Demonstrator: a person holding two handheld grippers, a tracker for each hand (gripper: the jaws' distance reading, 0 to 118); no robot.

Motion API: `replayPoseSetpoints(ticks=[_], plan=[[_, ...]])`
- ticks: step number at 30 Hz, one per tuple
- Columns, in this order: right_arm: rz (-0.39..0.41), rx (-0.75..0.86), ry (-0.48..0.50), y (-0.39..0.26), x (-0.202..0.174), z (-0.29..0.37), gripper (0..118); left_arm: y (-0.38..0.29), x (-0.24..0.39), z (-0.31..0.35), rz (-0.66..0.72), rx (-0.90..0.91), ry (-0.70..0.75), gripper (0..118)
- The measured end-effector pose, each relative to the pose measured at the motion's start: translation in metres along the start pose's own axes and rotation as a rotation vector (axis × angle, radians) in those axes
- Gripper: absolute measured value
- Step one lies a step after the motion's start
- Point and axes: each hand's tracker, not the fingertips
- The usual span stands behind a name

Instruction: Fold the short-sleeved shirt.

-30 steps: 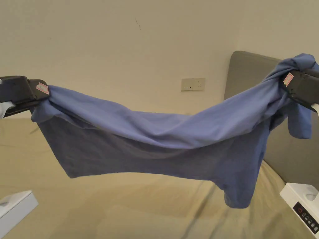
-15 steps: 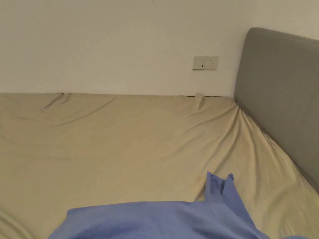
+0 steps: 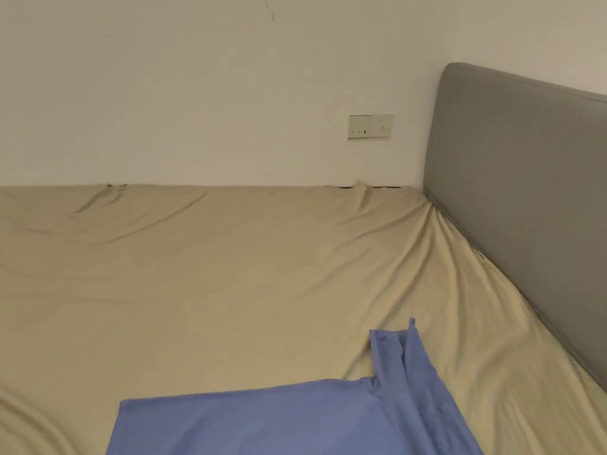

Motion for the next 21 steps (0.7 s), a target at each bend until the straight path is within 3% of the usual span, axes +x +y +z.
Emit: replayPoseSetpoints(ticks=[1,2,3,4,8,11,13,14,15,16,17,19,21], plan=[[0.010,-0.004,-0.007,-0.001,0.002,0.001,67,0.001,0.000,0.004,-0.008,0.012,0.006,100],[0.038,0.000,-0.039,-0.002,0.002,0.006,76,0.004,0.001,0.014,-0.037,0.043,0.032,106],[0.064,0.030,-0.073,-0.004,0.001,0.015,100,0.005,0.004,0.031,-0.056,0.113,0.038,117],[0.087,0.116,-0.086,-0.007,0.001,0.030,113,0.008,0.008,0.052,-0.077,0.189,0.024,118],[0.108,0.533,-0.062,-0.004,-0.014,0.116,114,0.016,0.028,0.135,-0.139,0.561,-0.038,118],[0.125,0.838,0.042,0.004,-0.037,0.179,113,0.015,0.055,0.190,-0.195,0.810,-0.141,117],[0.170,0.966,0.115,0.009,-0.053,0.206,99,0.013,0.063,0.210,-0.239,0.943,-0.196,101],[0.197,1.008,0.148,0.011,-0.061,0.215,79,0.009,0.069,0.217,-0.256,0.994,-0.213,84],[0.205,1.029,0.157,0.012,-0.069,0.219,37,0.006,0.074,0.220,-0.267,1.009,-0.211,50],[0.202,1.053,0.159,0.012,-0.075,0.221,10,0.008,0.069,0.213,-0.261,0.988,-0.196,22],[0.181,1.065,0.176,0.016,-0.080,0.216,7,0.007,0.068,0.210,-0.262,0.977,-0.196,5],[0.205,1.005,0.258,0.019,-0.084,0.210,7,0.006,0.062,0.198,-0.254,0.890,-0.234,0],[0.196,0.985,0.241,0.022,-0.085,0.195,7,0.006,0.068,0.179,-0.240,0.792,-0.238,0]])
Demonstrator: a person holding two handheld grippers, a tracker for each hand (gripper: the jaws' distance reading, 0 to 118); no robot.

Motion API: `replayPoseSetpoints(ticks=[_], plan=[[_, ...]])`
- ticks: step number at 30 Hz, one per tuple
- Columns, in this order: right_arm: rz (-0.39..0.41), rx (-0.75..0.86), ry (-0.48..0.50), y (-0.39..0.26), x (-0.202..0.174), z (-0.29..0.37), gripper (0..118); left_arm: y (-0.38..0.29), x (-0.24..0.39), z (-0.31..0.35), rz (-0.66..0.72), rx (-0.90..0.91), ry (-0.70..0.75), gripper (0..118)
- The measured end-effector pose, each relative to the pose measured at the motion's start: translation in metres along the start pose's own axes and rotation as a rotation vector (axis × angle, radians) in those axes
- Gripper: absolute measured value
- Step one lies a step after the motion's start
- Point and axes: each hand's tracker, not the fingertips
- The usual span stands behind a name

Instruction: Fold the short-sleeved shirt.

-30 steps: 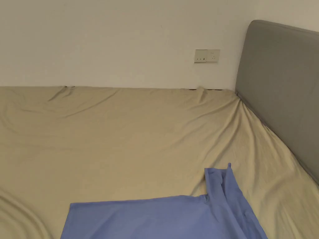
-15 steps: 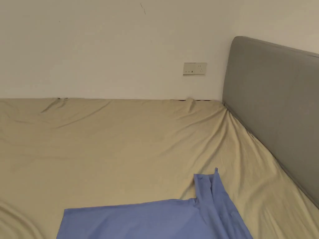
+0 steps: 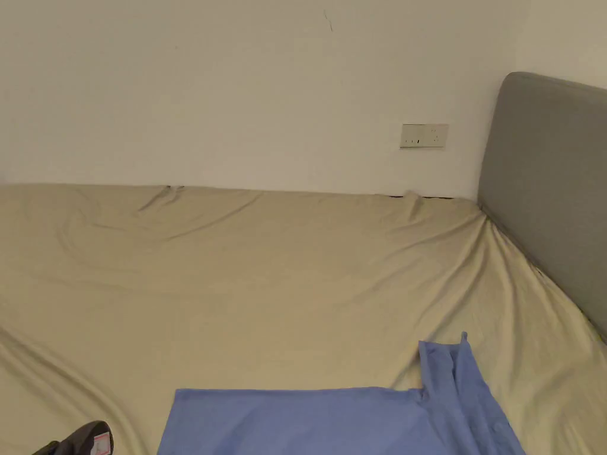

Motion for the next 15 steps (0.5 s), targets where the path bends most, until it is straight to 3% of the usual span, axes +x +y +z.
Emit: replayPoseSetpoints(ticks=[7,12,13,14,15], plan=[[0.012,-0.117,-0.020,-0.019,0.001,-0.040,7,0.021,-0.008,-0.106,-0.004,-0.203,0.002,0],[-0.012,-0.170,-0.056,-0.027,0.011,-0.076,7,0.040,-0.017,-0.258,-0.064,-0.366,0.036,4],[-0.022,-0.177,-0.060,-0.029,0.012,-0.082,7,0.036,-0.021,-0.285,-0.081,-0.405,0.074,24],[-0.028,-0.184,-0.064,-0.031,0.014,-0.089,7,0.027,-0.027,-0.314,-0.094,-0.451,0.092,61],[-0.031,-0.193,-0.069,-0.033,0.015,-0.095,7,0.016,-0.036,-0.337,-0.123,-0.535,0.106,110]])
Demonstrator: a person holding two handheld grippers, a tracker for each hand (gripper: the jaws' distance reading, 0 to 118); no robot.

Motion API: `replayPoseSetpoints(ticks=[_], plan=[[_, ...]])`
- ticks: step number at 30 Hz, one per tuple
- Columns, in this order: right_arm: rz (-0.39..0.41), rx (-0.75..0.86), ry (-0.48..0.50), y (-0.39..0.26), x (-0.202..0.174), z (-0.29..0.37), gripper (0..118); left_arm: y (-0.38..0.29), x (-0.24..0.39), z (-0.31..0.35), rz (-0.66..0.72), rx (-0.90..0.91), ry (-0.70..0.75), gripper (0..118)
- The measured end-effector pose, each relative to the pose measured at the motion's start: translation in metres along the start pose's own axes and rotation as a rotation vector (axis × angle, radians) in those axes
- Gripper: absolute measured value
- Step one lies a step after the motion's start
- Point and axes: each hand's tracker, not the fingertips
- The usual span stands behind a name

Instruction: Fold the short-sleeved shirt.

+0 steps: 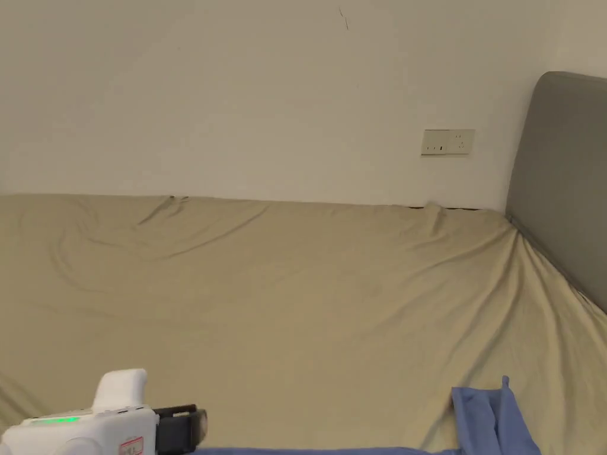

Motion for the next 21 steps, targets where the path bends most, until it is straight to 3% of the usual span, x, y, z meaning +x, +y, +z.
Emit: replayPoseSetpoints(ticks=[1,5,7,8,9,11,12,13,14,15,16,21], plan=[[-0.003,-0.013,-0.009,-0.002,0.001,-0.004,7,-0.002,-0.002,-0.024,0.005,-0.075,0.019,118],[-0.005,-0.076,-0.026,-0.011,0.009,-0.027,7,-0.030,-0.011,-0.098,0.062,-0.254,0.076,118],[0.004,-0.105,-0.042,-0.015,0.013,-0.037,7,-0.042,-0.009,-0.113,0.083,-0.269,0.092,104],[0.007,-0.121,-0.045,-0.016,0.016,-0.043,7,-0.044,-0.012,-0.113,0.049,-0.225,0.166,104],[0.007,-0.131,-0.049,-0.015,0.015,-0.048,7,-0.042,-0.006,-0.105,0.008,-0.141,0.127,99],[0.008,-0.151,-0.053,-0.014,0.017,-0.062,7,-0.037,0.001,-0.105,-0.010,-0.131,0.149,71],[0.006,-0.165,-0.059,-0.013,0.018,-0.072,10,-0.038,0.007,-0.093,-0.010,-0.115,0.131,51],[0.007,-0.186,-0.064,-0.012,0.019,-0.082,23,-0.038,0.010,-0.091,-0.022,-0.104,0.136,37],[0.016,-0.213,-0.065,-0.009,0.021,-0.096,49,-0.037,0.013,-0.089,-0.055,-0.085,0.173,30],[0.021,-0.234,-0.059,-0.006,0.023,-0.112,99,-0.037,0.014,-0.085,-0.065,-0.071,0.171,19],[0.022,-0.268,-0.056,-0.004,0.025,-0.129,118,-0.041,0.008,-0.083,-0.069,-0.060,0.162,5],[0.031,-0.355,-0.077,-0.001,0.047,-0.216,118,-0.046,-0.013,-0.054,0.000,0.016,0.127,5]])
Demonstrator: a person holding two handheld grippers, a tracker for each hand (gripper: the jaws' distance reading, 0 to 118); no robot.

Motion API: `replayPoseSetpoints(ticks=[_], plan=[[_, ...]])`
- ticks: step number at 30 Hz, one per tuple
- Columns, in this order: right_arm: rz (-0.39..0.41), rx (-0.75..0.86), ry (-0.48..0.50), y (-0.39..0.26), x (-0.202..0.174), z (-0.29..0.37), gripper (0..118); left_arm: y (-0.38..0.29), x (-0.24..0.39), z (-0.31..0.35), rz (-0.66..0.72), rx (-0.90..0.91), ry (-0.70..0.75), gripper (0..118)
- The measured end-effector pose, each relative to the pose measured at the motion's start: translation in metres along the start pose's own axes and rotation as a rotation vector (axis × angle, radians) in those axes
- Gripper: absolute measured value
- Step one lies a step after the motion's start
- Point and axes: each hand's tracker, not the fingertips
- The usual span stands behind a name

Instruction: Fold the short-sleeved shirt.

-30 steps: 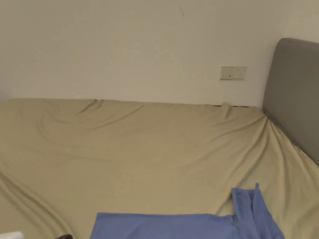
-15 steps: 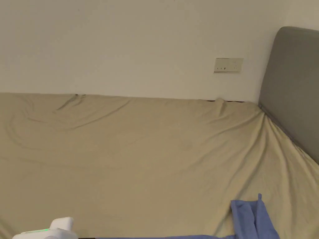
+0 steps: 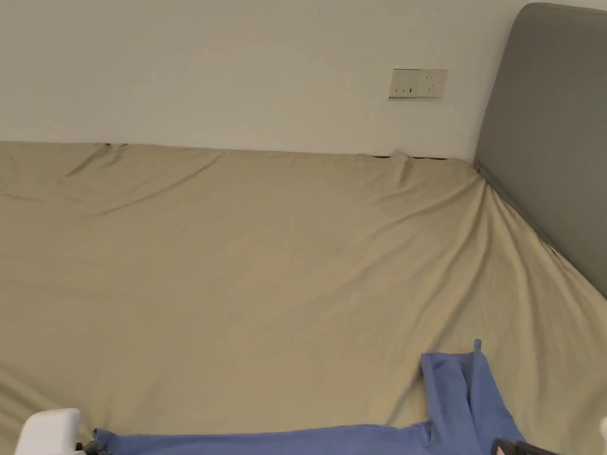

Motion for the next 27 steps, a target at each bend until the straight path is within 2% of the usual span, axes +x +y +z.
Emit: replayPoseSetpoints(ticks=[3,8,9,10,11,12,14,15,17,22,27], plan=[[-0.013,-0.090,-0.038,0.011,0.016,-0.054,118,0.000,0.002,0.015,0.025,0.007,-0.028,4],[-0.081,-0.297,-0.130,0.001,0.036,-0.124,118,-0.008,0.005,0.030,0.019,0.049,-0.044,4],[-0.079,-0.328,-0.155,-0.005,0.037,-0.132,109,-0.009,0.006,0.035,0.023,0.057,-0.053,4],[-0.027,-0.301,-0.221,-0.008,0.031,-0.128,103,-0.010,0.007,0.040,0.028,0.063,-0.054,4],[0.054,-0.231,-0.209,-0.007,0.021,-0.117,97,-0.009,0.012,0.052,0.041,0.081,-0.065,4],[0.070,-0.205,-0.146,-0.007,0.010,-0.107,64,-0.010,0.013,0.058,0.041,0.085,-0.072,4],[0.093,-0.162,-0.182,-0.010,0.000,-0.094,6,-0.012,0.015,0.068,0.052,0.102,-0.080,4],[0.059,-0.129,-0.106,-0.011,0.002,-0.086,5,-0.014,0.010,0.068,0.050,0.106,-0.080,4],[-0.012,-0.079,-0.055,-0.014,-0.001,-0.065,5,-0.016,0.008,0.078,0.062,0.128,-0.086,4],[-0.058,0.163,0.096,-0.010,-0.018,0.039,5,-0.025,0.001,0.118,0.122,0.188,-0.138,4],[-0.058,0.334,0.162,-0.025,-0.021,0.160,5,-0.048,0.012,0.200,0.120,0.281,-0.176,4]])
